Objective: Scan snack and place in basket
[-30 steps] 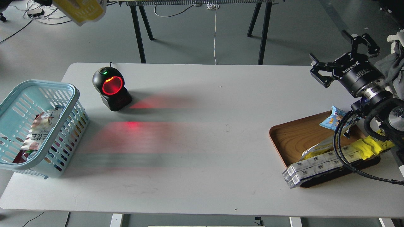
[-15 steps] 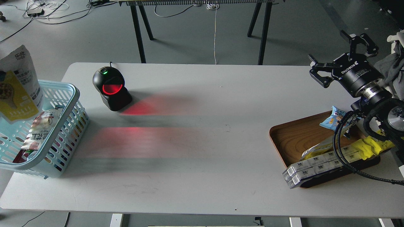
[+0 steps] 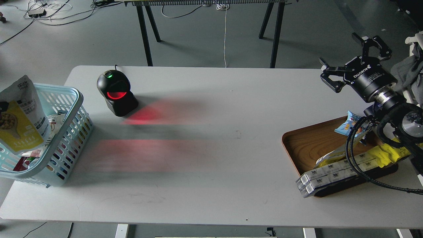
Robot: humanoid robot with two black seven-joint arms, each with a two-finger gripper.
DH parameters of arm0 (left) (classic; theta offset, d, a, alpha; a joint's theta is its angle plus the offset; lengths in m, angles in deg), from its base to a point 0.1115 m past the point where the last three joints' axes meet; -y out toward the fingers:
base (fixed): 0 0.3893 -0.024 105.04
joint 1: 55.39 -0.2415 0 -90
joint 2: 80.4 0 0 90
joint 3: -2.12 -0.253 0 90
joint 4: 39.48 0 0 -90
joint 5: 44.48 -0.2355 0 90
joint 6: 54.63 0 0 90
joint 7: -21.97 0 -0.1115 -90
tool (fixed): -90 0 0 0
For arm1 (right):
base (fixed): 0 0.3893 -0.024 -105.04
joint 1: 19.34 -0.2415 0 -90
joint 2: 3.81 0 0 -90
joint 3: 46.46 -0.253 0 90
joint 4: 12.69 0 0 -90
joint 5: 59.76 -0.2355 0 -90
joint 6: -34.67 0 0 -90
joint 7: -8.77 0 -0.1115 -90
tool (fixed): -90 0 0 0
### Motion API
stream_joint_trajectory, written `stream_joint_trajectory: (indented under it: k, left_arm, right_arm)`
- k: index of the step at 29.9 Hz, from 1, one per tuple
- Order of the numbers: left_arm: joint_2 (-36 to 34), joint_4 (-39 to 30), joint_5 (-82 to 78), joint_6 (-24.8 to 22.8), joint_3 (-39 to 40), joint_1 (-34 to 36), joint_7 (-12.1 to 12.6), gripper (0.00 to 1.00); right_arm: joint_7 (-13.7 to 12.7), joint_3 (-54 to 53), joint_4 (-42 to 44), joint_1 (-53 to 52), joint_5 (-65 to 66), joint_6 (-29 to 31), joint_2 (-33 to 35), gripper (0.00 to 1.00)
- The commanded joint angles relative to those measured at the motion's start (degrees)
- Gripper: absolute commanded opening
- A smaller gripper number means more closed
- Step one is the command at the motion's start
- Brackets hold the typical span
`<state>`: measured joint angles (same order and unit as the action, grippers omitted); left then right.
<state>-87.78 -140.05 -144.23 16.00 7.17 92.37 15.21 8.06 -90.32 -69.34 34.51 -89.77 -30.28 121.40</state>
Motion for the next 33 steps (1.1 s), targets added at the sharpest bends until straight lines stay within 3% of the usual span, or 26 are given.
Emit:
stream_joint_trajectory:
  k: [1,17,21,24,26,28,29,31,32,33]
  left_arm:
    - [0.08,0.29,0.00,2.67,-2.49,-0.01,-0.09,0.00]
    - [0.69,4.42,0.00,11.29,-11.90,-0.01,-2.11,0.00]
    - [0.69,4.94,0.00,11.29,-13.13,-0.01,-2.11,0.03]
    - [0.69,5.21,0.00,11.73,-13.57,-0.01,-2.11,0.11]
    - [0.69,5.21,0.00,12.08,-13.57,-0.01,-2.11,0.20]
    - [0.61,5.21,0.00,12.26,-13.49,-0.01,-2.11,0.37]
    - [0.61,5.21,0.00,12.26,-13.57,-0.01,-2.20,0.50]
    - [0.52,5.21,0.00,12.35,-13.49,-0.01,-2.20,0.91]
    - [0.52,5.21,0.08,12.35,-13.49,-0.01,-2.29,0.99]
    - [0.43,5.21,0.09,12.35,-13.49,-0.01,-2.29,0.99]
  right_arm:
    - [0.00,0.00,-0.03,0.11,0.74,-0.18,-0.05,1.00]
    - [0.00,0.00,0.05,0.11,1.00,-0.79,-0.31,1.00]
    - [0.09,0.00,0.05,0.02,1.96,-0.88,-0.75,1.00]
    - [0.09,-0.09,0.14,0.02,2.23,-0.88,-1.10,1.00]
    - [0.09,-0.09,0.14,0.02,2.23,-0.88,-1.11,1.00]
    - [0.00,-0.09,0.14,0.02,2.23,-0.88,-1.11,1.00]
    - [0.00,-0.09,0.14,-0.07,2.14,-0.88,-1.11,1.00]
    - [0.00,-0.09,0.05,-0.07,2.23,-0.88,-1.11,1.00]
    - [0.00,-0.09,0.05,-0.07,2.14,-0.88,-1.11,1.00]
    - [0.00,-0.09,0.05,-0.16,2.14,-0.88,-1.11,1.00]
